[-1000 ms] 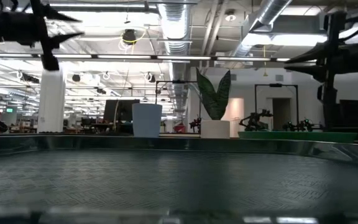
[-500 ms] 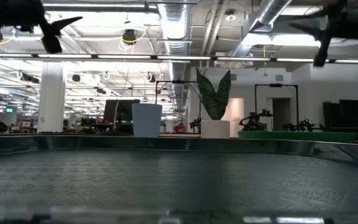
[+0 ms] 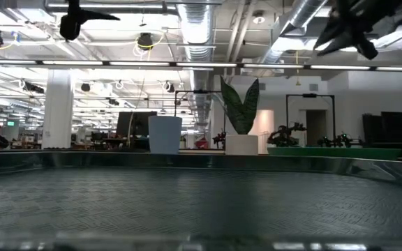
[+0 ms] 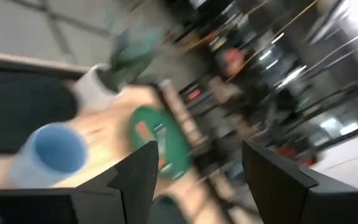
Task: Pick and place plate/cup/fork/spoon on tray
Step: Put the blue cup on the top left of the serving tray
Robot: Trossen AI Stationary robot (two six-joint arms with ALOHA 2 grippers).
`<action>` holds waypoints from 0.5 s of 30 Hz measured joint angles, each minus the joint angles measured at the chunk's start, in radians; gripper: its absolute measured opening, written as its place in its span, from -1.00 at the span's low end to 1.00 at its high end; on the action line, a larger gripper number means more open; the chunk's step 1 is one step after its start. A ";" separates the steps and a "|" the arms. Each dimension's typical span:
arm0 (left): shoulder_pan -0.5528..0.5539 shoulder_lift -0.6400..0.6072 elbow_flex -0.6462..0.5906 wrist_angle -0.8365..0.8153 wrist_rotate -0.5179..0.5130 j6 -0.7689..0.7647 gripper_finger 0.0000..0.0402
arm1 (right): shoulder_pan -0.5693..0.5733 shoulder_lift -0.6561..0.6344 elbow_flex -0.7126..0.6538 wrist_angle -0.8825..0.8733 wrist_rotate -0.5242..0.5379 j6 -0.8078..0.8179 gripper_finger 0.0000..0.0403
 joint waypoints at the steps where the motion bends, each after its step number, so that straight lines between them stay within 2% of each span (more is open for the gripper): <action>1: 0.000 0.039 0.039 -0.064 0.007 0.000 0.07 | -0.005 0.038 0.013 -0.025 -0.014 -0.019 -0.32; 3: 0.000 0.118 0.105 -0.175 0.011 0.044 0.07 | -0.012 0.115 0.028 -0.041 -0.040 -0.050 -0.22; 7: 0.000 0.279 0.188 -0.329 0.011 0.225 0.07 | -0.011 0.237 0.028 -0.044 -0.071 -0.077 -0.03; 11: 0.016 0.419 0.202 -0.343 0.036 0.461 0.07 | 0.011 0.308 0.029 -0.039 -0.093 -0.102 0.09; 15: 0.040 0.547 0.203 -0.289 0.099 0.717 0.07 | 0.040 0.328 0.029 -0.033 -0.100 -0.104 0.12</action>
